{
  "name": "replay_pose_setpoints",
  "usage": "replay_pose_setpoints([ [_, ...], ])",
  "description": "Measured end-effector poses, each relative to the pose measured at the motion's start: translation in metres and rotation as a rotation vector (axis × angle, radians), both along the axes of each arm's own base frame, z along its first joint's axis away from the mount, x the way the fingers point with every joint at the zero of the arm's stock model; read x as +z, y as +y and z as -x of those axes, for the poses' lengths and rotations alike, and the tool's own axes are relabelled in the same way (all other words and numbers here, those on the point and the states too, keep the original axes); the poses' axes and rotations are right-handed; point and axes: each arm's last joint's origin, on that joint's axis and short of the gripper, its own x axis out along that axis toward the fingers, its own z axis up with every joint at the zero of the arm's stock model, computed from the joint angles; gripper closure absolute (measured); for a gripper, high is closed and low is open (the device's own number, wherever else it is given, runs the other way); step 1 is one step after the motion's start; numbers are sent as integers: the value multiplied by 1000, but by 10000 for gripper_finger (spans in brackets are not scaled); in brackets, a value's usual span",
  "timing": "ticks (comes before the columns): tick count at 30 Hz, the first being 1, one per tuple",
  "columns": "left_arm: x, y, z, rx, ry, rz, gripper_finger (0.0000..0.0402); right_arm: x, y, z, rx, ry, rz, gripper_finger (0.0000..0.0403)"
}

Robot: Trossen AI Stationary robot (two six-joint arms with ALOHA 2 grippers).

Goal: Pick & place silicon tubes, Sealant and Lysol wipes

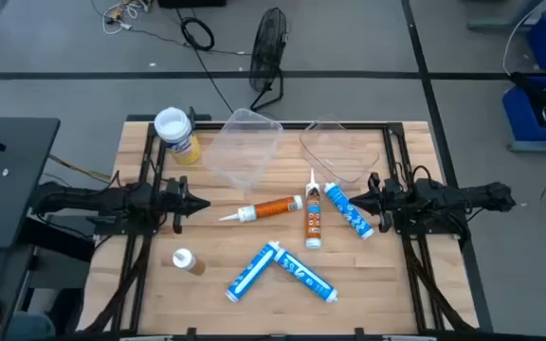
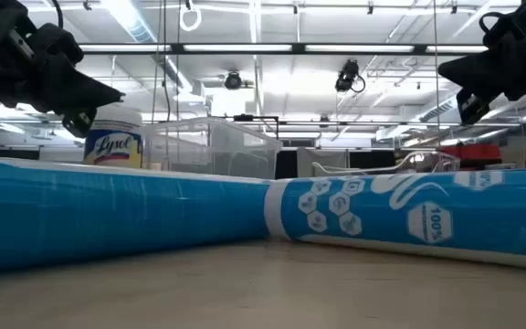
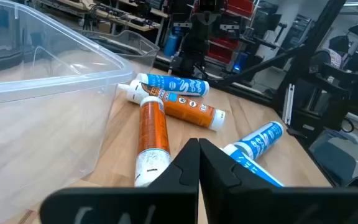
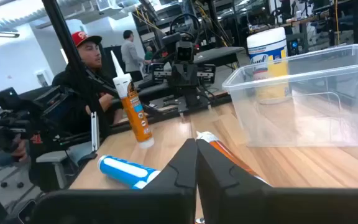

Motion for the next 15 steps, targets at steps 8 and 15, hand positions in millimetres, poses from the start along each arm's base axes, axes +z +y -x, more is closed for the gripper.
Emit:
replay_pose_setpoints([
  [8, 0, 0, 0, 1, -6, 11, 399, 0, 0, 0, -1, 0, 5, 394],
  [15, 23, 0, 1, -1, -160, -29, 399, 7, -1, 1, -48, -77, -6, 394],
])
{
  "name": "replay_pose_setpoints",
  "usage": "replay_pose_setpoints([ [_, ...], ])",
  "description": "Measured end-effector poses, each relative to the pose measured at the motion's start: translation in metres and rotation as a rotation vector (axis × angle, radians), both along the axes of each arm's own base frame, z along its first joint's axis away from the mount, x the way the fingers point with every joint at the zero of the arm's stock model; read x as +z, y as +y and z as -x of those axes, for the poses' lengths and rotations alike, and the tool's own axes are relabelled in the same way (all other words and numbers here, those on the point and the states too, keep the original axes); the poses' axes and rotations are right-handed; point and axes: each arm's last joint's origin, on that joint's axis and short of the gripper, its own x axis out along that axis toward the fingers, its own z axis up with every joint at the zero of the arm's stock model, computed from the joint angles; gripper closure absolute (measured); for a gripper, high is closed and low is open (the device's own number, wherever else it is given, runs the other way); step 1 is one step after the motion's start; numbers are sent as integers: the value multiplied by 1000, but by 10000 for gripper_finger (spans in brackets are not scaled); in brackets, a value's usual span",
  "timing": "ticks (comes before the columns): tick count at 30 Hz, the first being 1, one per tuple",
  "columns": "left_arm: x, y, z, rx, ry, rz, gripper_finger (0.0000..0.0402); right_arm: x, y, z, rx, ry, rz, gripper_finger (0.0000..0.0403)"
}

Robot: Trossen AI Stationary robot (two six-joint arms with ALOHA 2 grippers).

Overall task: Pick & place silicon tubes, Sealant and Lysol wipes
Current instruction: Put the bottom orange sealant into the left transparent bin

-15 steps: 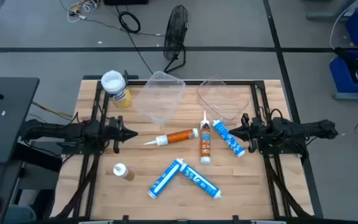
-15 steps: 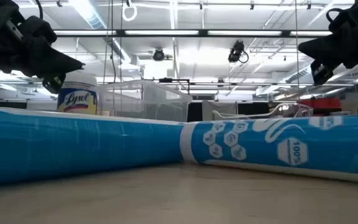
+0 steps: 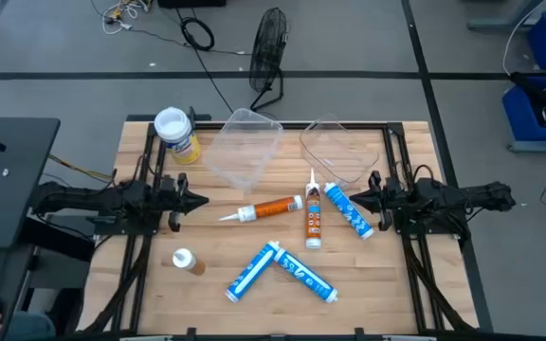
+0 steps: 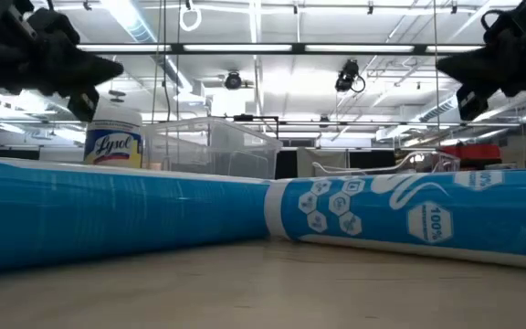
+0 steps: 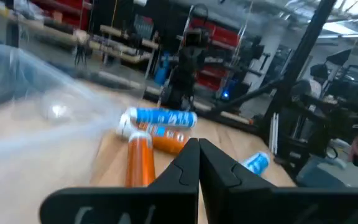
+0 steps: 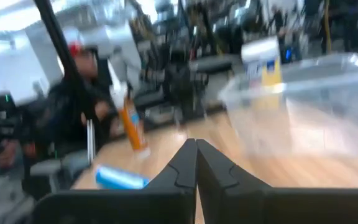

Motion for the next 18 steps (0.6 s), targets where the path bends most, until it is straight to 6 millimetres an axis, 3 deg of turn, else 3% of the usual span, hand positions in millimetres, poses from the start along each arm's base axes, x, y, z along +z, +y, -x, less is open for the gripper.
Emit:
replay_pose_setpoints([
  [8, 72, 3, 13, 113, -182, -192, 387, 25, -4, 7, -128, -262, 6, 394],
  [12, 100, 4, 14, 147, -179, -216, 351, 33, -4, 9, -124, -298, -32, 394],
  [18, 136, 3, 5, 141, -141, -233, 289, 68, -4, 12, -127, -338, 31, 394],
])
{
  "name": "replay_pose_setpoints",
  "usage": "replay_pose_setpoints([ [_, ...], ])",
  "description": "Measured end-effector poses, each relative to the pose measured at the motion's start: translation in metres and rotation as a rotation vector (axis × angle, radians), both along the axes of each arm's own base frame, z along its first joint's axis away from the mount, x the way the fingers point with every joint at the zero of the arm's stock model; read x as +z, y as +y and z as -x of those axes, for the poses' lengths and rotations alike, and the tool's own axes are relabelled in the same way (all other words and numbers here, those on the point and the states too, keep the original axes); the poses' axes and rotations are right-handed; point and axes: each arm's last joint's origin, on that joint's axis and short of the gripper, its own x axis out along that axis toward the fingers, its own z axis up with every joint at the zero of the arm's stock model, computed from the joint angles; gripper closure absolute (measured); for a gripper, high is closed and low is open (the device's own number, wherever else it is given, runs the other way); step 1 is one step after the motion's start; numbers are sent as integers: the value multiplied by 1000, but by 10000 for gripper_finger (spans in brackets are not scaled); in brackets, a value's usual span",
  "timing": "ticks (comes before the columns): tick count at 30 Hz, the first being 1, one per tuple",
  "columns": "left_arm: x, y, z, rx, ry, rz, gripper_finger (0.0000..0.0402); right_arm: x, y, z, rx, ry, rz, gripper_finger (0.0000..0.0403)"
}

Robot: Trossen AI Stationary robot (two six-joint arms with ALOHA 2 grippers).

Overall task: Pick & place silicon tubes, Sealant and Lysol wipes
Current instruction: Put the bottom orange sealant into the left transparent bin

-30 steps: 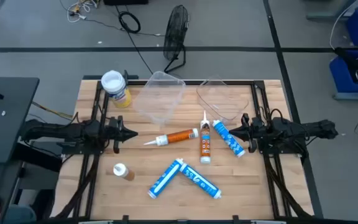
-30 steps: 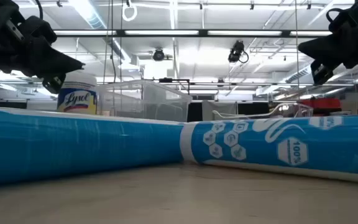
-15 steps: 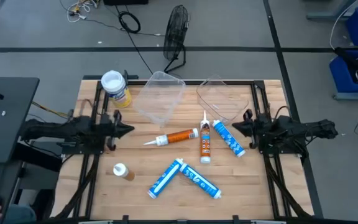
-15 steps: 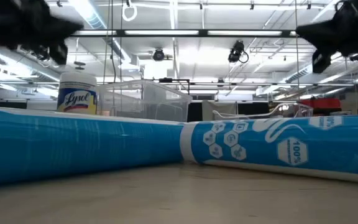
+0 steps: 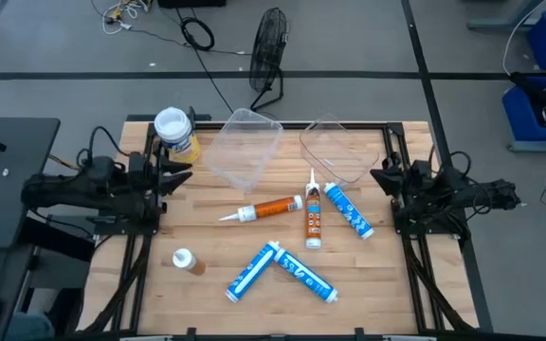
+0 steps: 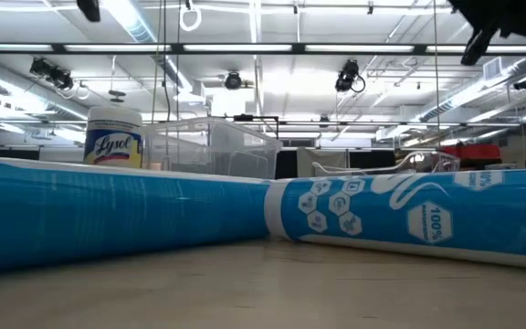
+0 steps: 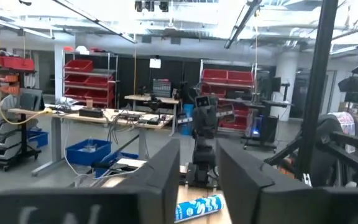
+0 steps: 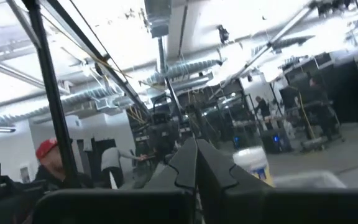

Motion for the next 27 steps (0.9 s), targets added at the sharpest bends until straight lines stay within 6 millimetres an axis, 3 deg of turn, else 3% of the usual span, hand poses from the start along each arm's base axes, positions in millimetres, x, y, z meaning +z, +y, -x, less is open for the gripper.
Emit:
replay_pose_setpoints([
  [4, 21, -3, -3, -125, 21, 86, 255, 25, 0, -1, 16, -14, -29, 394],
  [8, 38, -7, 1, -289, 87, 243, 242, 37, 0, -5, 6, -3, -68, 394],
  [12, 42, -12, 6, -400, 212, 240, 253, 33, 1, -13, 6, 45, -91, 394],
  [18, 51, -21, 1, -521, 234, 166, 259, 27, 2, -26, 82, 86, -274, 394],
  [22, 59, -28, -6, -560, 249, 134, 248, 23, 3, -35, 105, 113, -370, 385],
  [27, 71, -33, -18, -639, 281, 224, 221, 27, 3, -43, 100, 50, -420, 363],
])
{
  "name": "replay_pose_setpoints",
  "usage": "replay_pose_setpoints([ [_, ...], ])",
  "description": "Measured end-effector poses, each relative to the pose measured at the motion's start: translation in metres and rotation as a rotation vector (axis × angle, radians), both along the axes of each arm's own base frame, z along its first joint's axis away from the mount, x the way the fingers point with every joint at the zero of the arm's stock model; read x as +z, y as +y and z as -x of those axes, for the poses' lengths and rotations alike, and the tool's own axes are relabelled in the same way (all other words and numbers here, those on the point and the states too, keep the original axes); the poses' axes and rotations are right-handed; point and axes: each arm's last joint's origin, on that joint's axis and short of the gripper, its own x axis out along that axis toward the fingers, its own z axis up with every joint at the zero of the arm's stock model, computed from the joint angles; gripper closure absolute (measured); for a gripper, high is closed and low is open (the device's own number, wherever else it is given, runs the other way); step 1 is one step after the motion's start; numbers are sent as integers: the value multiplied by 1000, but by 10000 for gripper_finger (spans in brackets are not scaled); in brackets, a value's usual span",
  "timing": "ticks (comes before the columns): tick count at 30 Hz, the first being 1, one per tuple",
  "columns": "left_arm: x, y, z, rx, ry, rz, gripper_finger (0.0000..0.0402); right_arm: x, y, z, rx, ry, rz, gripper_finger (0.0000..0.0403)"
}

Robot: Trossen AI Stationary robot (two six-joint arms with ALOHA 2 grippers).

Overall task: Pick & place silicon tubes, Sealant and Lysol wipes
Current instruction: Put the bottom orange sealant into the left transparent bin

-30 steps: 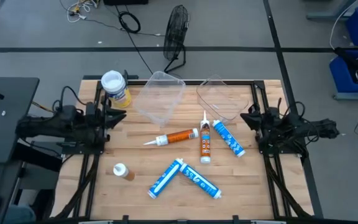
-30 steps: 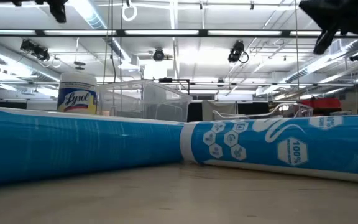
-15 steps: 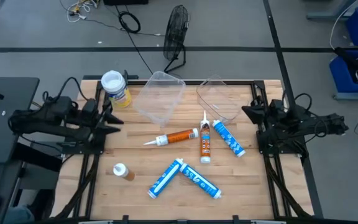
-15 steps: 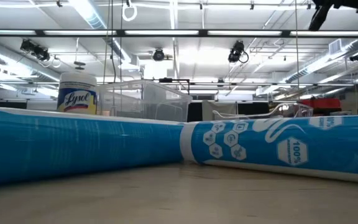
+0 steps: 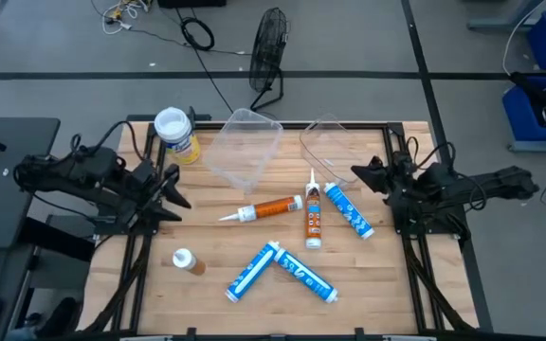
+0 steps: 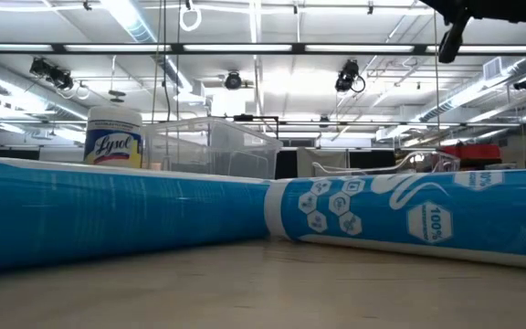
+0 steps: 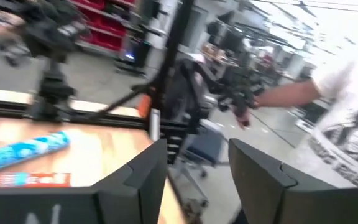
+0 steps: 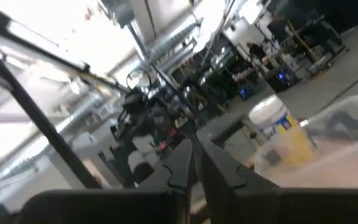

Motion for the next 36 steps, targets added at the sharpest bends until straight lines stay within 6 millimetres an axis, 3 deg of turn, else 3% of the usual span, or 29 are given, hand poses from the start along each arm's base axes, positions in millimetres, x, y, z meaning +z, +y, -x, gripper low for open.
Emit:
replay_pose_setpoints([
  [3, 4, -3, -3, -98, 33, -28, 201, 5, 0, -5, -17, -58, 5, 347],
  [8, -13, -5, 1, -190, 259, -202, 175, 2, 1, -14, -19, -50, 4, 325],
  [11, -16, -6, 3, -225, 344, -207, 167, -3, 1, -20, -30, -16, -26, 320],
  [17, -14, -11, 7, -361, 343, -162, 165, -11, 3, -32, -22, 29, -71, 318],
  [23, -17, -22, 8, -452, 335, -213, 165, -7, 4, -44, -41, 56, -43, 318],
  [36, -34, -34, -16, -405, 394, -415, 165, 4, 6, -54, -40, 65, 11, 318],
])
